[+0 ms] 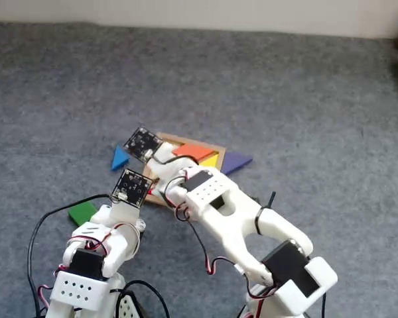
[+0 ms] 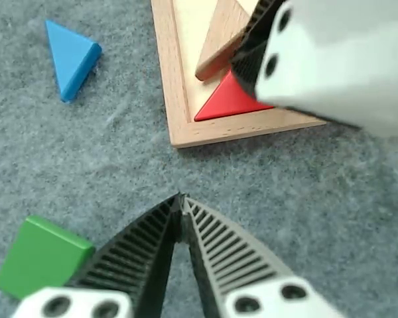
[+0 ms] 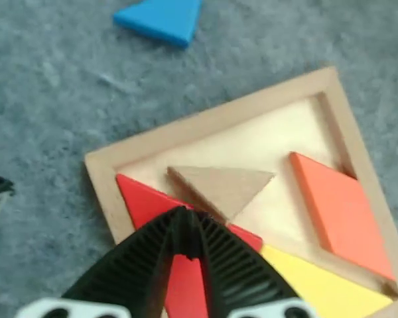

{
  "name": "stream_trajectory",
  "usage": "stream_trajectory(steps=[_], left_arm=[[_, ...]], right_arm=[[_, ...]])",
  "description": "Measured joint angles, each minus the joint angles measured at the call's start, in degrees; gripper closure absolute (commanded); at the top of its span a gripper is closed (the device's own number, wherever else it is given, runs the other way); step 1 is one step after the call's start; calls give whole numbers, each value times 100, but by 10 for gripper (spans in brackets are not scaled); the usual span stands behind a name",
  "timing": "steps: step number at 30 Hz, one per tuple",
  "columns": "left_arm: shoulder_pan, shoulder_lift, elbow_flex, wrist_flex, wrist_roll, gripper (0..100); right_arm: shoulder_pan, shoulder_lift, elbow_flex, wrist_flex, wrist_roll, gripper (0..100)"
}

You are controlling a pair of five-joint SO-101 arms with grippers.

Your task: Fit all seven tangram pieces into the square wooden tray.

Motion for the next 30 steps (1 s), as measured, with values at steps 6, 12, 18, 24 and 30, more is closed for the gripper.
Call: stream_trajectory(steps=[6, 12, 18, 24, 30], left_arm=[[0, 0, 0, 0, 0, 994], [0, 0, 0, 0, 0, 994], [0, 0, 0, 0, 0, 994], [0, 0, 0, 0, 0, 994], [0, 0, 0, 0, 0, 994]], right_arm=[[-79, 9, 0, -53, 0, 995], [26, 9, 0, -53, 0, 995], [484, 9, -62, -79, 0, 995], [554, 97, -62, -826, 0, 995], [580, 905, -158, -1090, 0, 995]])
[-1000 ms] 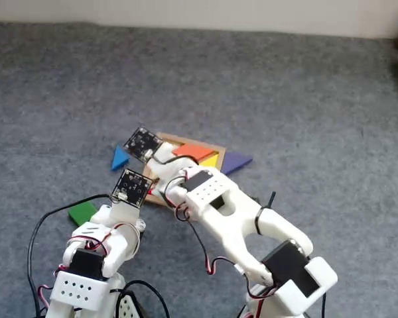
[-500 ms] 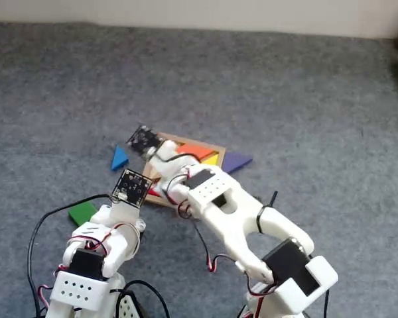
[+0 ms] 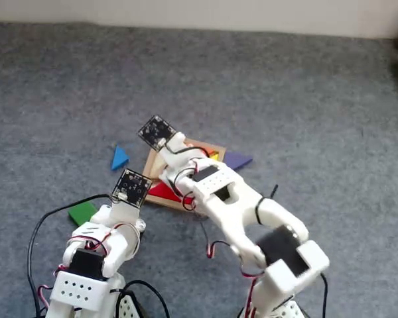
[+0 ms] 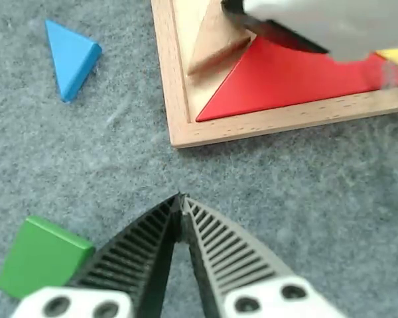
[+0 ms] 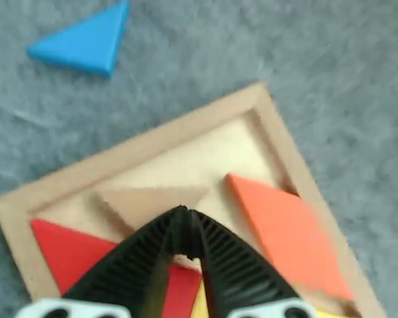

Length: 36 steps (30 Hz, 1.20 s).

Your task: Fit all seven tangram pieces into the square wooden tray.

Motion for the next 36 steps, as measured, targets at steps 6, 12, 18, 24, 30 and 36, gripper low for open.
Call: stream_trajectory(steps=[6, 12, 18, 24, 30, 36], left_arm=[[0, 0, 0, 0, 0, 994], [0, 0, 0, 0, 0, 994], [0, 0, 0, 0, 0, 994], [0, 0, 0, 0, 0, 994], [0, 0, 0, 0, 0, 994], [0, 0, 0, 0, 0, 994]], right_arm=[[-9, 290, -352, 0, 0, 995], [-79, 290, -360, 0, 0, 995], [-79, 255, -360, 0, 0, 995], [387, 176, -352, 0, 0, 995], [765, 475, -589, 0, 9, 995], [1011, 281, -642, 9, 18, 995]])
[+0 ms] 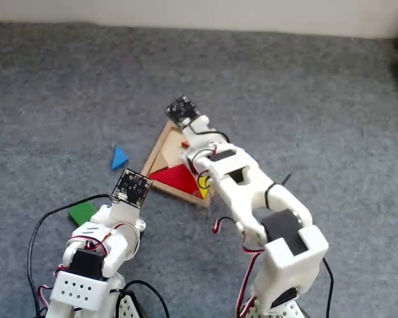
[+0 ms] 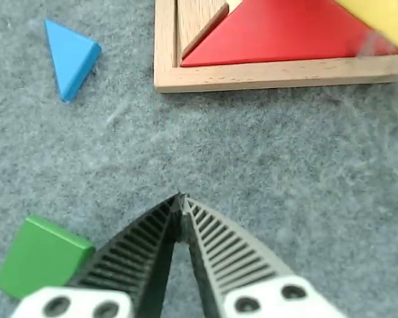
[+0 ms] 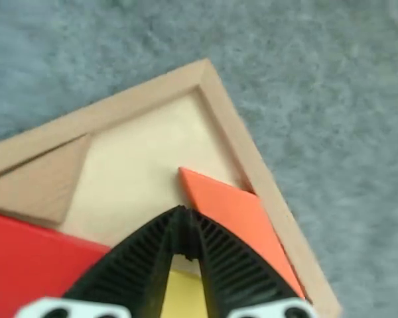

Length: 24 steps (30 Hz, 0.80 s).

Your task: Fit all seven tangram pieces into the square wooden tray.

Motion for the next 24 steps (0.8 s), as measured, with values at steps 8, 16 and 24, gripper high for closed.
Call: stream_trajectory(steps=[8, 16, 24], left_arm=[[0, 0, 0, 0, 0, 994], [0, 0, 0, 0, 0, 994], [0, 0, 0, 0, 0, 994]], right_arm=[[97, -1591, 923, 0, 0, 995], [167, -3631, 1969, 589, 0, 995], [536, -5424, 1978, 3262, 0, 995]])
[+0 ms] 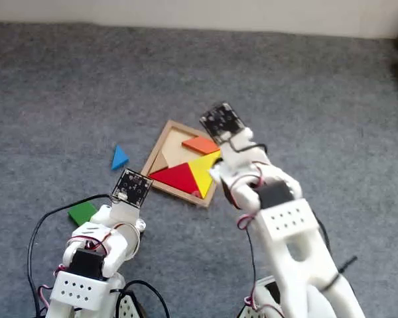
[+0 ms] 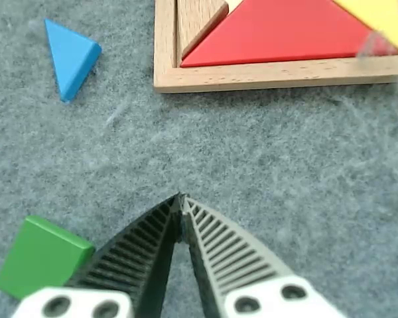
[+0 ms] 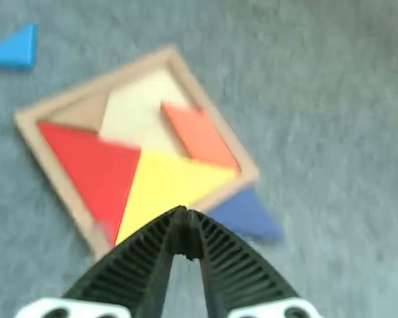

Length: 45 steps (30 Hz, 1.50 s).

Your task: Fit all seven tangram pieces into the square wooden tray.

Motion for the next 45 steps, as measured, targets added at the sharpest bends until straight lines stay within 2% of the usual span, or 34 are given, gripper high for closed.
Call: stream_trajectory(steps=[7, 22, 31, 36, 41, 43, 45], left_arm=[[0, 0, 0, 0, 0, 994], [0, 0, 0, 0, 0, 994], [-18, 0, 0, 0, 0, 993], [-976, 0, -255, 0, -484, 993], [-2127, 0, -1125, 0, -1644, 992], [-2418, 0, -1477, 0, -2171, 992], [-2585, 0, -1873, 0, -2356, 989]], right_arm=[[580, -1451, 378, 1055, 0, 995], [1266, -4343, 3226, 1073, 0, 995], [1301, -5881, 4501, 1081, 0, 995], [1284, -6110, 4580, 1081, -105, 995], [1284, -6110, 4580, 1081, -484, 992], [1284, -6110, 4580, 1081, -519, 992], [1284, -6110, 4580, 1081, -527, 992]])
